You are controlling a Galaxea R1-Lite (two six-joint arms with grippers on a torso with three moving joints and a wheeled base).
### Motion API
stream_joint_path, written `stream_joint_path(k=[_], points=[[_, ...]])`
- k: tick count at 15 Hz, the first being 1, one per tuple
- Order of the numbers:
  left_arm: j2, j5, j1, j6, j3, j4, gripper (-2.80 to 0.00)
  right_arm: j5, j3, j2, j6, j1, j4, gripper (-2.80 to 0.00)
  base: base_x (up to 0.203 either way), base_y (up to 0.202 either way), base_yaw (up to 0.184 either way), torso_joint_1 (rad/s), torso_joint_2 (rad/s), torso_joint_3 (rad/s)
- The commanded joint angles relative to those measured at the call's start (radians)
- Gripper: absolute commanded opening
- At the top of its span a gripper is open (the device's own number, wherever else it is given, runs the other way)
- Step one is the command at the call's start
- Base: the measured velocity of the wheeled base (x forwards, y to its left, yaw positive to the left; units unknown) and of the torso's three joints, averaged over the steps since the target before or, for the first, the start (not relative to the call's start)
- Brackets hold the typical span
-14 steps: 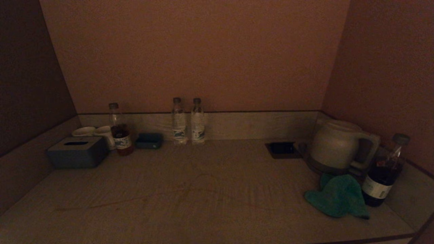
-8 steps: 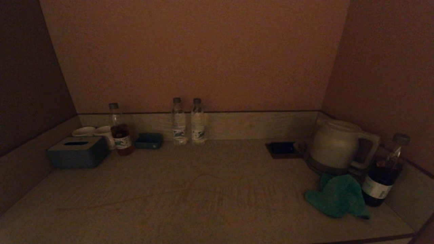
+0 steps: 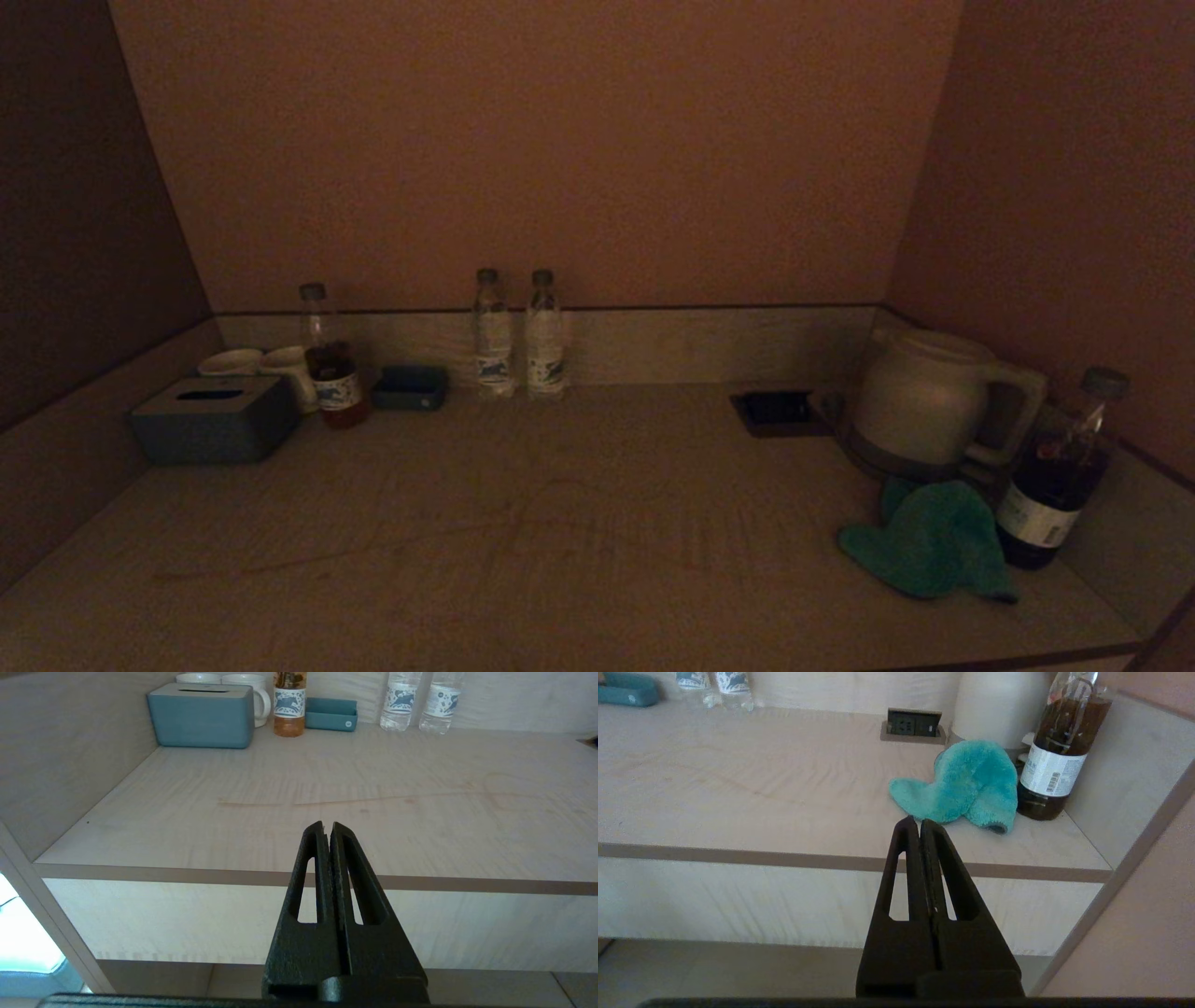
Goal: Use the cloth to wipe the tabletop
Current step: Pick up the tablecloth
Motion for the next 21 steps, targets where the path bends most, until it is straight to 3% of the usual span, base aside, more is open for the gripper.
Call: stream_joint_path(k=[1,3,6,9,16,19,21], points=[[0.0,0.0,0.0,-0.001,0.0,-0.001,-2.8,0.005,-0.033,0.009,-0.007,0.0,0.034,-2.8,0.0,0.0,0.0,0.0,0.0,0.0],[0.0,0.0,0.001,-0.001,0.0,-0.002,-2.8,0.016,-0.142,0.08,-0.003,0.0,0.089,-2.8,0.0,0.0,0.0,0.0,0.0,0.0],[0.0,0.0,0.001,-0.001,0.0,0.0,-2.8,0.021,-0.269,0.336,0.009,0.001,0.096,-2.8,0.0,0.0,0.0,0.0,0.0,0.0],[0.0,0.0,0.001,-0.001,0.0,0.0,-2.8,-0.004,-0.396,0.722,0.051,0.0,0.027,-2.8,0.0,0.0,0.0,0.0,0.0,0.0],[0.0,0.0,0.001,-0.001,-0.001,0.0,-2.8,-0.22,-0.709,1.581,0.197,0.016,-0.227,-2.8,0.0,0.0,0.0,0.0,0.0,0.0],[0.0,0.0,-0.001,-0.001,0.0,0.0,-2.8,-0.335,-0.846,1.787,0.252,0.019,-0.277,-2.8,0.0,0.0,0.0,0.0,0.0,0.0],[0.0,0.0,-0.001,-0.001,0.0,0.0,-2.8,-0.37,-0.873,1.815,0.276,0.02,-0.29,-2.8,0.0,0.0,0.0,0.0,0.0,0.0]])
